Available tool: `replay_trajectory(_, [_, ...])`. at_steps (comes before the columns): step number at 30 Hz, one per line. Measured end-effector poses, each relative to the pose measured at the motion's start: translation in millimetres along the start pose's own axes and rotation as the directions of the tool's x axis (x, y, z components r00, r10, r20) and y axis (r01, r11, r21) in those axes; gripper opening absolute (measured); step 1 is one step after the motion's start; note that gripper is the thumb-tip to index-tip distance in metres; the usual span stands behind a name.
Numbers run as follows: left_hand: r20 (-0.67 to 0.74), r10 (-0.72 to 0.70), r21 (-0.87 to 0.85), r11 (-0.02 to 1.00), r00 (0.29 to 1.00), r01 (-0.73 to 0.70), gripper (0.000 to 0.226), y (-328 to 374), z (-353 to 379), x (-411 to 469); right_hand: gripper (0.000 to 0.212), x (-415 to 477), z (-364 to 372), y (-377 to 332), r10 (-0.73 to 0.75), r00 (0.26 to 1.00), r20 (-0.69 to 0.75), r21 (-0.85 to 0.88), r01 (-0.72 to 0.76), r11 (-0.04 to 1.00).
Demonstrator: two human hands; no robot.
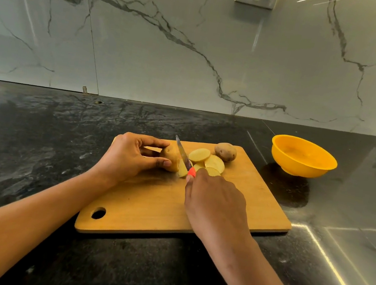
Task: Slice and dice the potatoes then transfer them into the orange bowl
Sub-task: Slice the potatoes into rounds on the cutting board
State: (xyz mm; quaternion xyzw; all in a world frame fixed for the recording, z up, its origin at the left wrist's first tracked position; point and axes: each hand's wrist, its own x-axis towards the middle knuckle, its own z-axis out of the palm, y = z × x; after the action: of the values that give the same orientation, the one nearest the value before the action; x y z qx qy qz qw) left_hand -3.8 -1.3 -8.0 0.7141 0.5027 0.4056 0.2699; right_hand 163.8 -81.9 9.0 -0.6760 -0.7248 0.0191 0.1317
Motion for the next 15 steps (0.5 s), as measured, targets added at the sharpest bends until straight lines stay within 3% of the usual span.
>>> replay_trajectory(5, [-0.049, 0.022, 0.049, 0.999, 0.999, -0.020, 0.050, -1.6, 1.2, -0.3, 0.028, 2.4, -3.6, -10.8, -0.035, 0.998, -0.050, -0.008, 0.035, 0.999])
replay_trajectory(10, [-0.108, 0.093, 0.057, 0.995, 0.990, -0.087, 0.028, -0.8, 0.4, -0.7, 0.024, 6.6, -0.9, -14.0, -0.041, 0.999, -0.029, -0.038, 0.040, 0.998])
replay_trajectory(15, [-0.047, 0.048, 0.024, 0.999, 0.998, -0.047, 0.040, -0.6, 0.6, 0.2, 0.032, 9.2, -0.2, 0.8, -0.015, 0.991, -0.135, 0.037, 0.021, 0.999])
